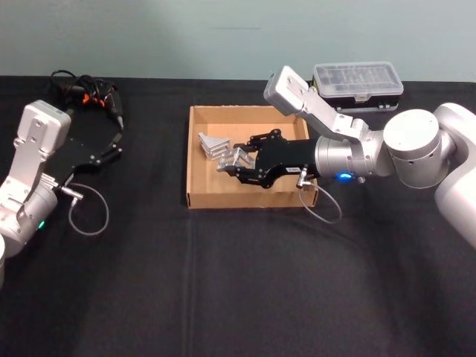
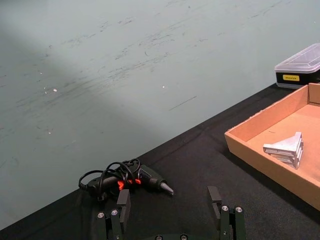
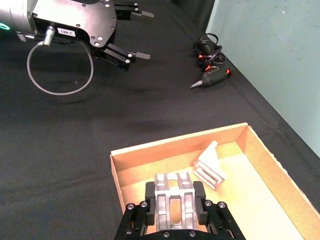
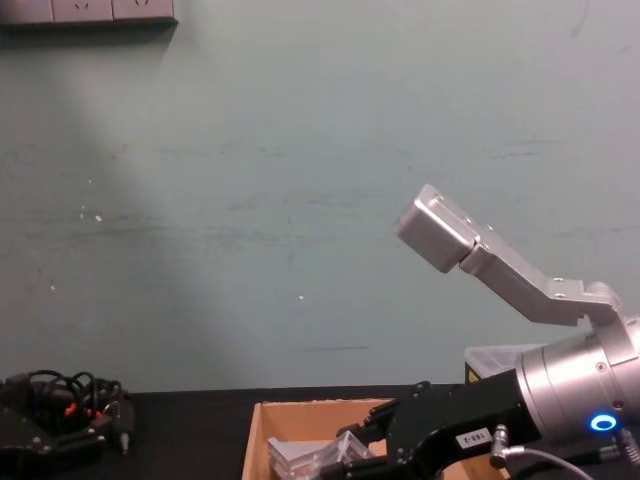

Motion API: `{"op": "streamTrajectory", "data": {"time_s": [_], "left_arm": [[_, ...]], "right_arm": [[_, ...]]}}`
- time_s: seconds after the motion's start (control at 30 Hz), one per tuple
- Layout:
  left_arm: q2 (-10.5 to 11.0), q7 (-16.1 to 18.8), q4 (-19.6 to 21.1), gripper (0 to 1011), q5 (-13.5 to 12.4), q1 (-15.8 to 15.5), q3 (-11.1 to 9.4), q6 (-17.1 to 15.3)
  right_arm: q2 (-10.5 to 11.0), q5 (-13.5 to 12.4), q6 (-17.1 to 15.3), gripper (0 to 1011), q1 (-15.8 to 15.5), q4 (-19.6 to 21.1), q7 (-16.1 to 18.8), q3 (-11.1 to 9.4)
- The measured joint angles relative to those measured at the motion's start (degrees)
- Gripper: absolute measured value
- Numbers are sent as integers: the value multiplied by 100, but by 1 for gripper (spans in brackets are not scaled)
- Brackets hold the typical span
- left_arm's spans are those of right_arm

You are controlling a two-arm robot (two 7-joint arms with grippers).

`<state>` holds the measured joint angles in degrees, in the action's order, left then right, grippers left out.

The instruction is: Use one hand to pick up the angle iron from the table and place it into the box.

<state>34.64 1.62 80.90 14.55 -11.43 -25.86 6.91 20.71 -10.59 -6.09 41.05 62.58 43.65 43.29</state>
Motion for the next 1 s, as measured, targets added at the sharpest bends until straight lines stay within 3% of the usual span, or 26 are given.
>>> {"op": "streamTrajectory", "data": {"time_s": [0.17,0.47,0.73,1.0], "left_arm": [[0,0,0,1000,0,0,0,0],[0,0,0,1000,0,0,0,0],[0,0,0,1000,0,0,0,0],[0,0,0,1000,0,0,0,0]], "right_arm": [[-3,24,-17,478,-10,0,2,-7],[-15,53,-8,789,-23,-5,0,-37],[-6,36,18,985,-90,70,-49,-113],[71,-123,40,1004,-244,326,-276,-367]]}}
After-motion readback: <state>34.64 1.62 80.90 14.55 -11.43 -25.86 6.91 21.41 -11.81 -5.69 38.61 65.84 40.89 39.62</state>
